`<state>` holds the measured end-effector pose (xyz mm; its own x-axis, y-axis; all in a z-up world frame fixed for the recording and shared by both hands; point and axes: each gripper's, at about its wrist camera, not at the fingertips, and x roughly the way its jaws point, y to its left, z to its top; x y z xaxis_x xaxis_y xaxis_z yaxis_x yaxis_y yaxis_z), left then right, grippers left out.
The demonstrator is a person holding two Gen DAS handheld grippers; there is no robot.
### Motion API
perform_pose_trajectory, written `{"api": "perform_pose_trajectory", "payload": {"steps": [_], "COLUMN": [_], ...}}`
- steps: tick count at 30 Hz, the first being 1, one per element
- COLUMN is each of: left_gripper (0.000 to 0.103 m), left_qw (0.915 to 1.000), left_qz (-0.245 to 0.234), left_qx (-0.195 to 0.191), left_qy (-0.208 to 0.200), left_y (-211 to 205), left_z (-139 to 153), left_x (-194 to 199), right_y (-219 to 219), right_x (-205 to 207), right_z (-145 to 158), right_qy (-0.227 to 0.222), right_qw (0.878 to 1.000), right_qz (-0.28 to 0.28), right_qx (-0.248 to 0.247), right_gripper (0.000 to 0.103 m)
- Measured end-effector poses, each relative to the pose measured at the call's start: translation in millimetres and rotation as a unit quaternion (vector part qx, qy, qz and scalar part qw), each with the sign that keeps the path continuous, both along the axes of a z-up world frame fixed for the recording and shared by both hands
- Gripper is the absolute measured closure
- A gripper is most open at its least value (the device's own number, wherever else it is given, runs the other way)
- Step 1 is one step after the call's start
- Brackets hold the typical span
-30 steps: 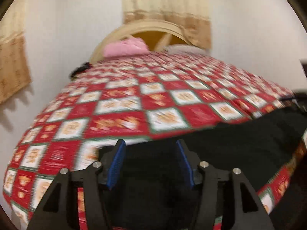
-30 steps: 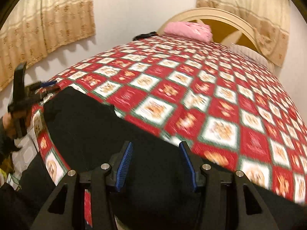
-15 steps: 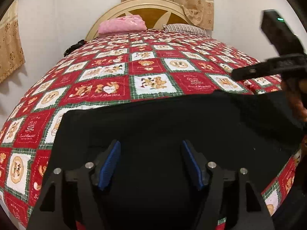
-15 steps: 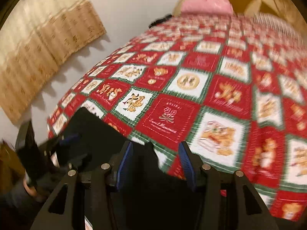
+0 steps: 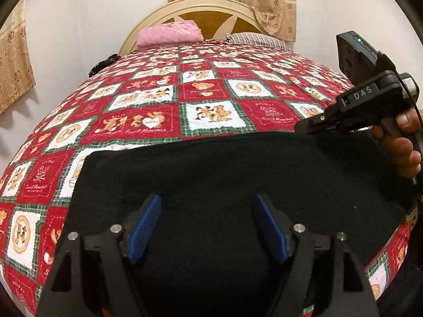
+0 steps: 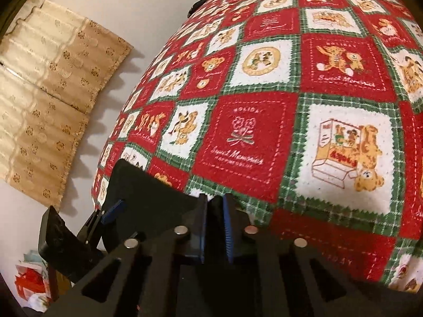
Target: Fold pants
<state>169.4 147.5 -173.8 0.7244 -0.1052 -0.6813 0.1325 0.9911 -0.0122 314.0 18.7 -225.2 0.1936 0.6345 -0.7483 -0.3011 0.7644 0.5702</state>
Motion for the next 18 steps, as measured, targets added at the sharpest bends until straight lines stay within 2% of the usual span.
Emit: {"api": "perform_pose_trajectory", "payload": {"steps": [5, 11, 13, 16, 18], "left_gripper": [0.026, 0.024, 0.023, 0.023, 0.023], "left_qw": [1.0000, 1.0000, 1.0000, 1.0000, 1.0000], "left_qz": [0.000, 0.001, 0.001, 0.000, -0.001], "left_qx": [0.000, -0.002, -0.003, -0.004, -0.005], "left_qy": [0.000, 0.000, 0.000, 0.000, 0.000], "left_y": [0.0, -0.3, 0.3, 1.0, 1.6], "left_z": [0.1, -0.5, -0.7, -1.0, -1.0], "left_x": [-0.1, 0.6, 2.3, 2.6, 2.2], "right_y": [-2.2, 0.2, 2.1, 3.2, 0.1], "right_x": [-4.7, -13.3, -8.6, 2.8, 4.6], "right_z": [13.0, 45.6, 40.3, 12.9, 0.4], "right_qy": [-0.026, -0.097, -0.098, -0.076, -0.068], "right_qw": [1.000, 0.995, 0.994, 0.994, 0.995], "right_qz": [-0.011, -0.020, -0.026, -0.035, -0.039], "right_qx": [0.003, -0.011, -0.034, -0.068, -0.064], "right_gripper": [0.097, 0.098, 0.099, 0.099, 0.099]}}
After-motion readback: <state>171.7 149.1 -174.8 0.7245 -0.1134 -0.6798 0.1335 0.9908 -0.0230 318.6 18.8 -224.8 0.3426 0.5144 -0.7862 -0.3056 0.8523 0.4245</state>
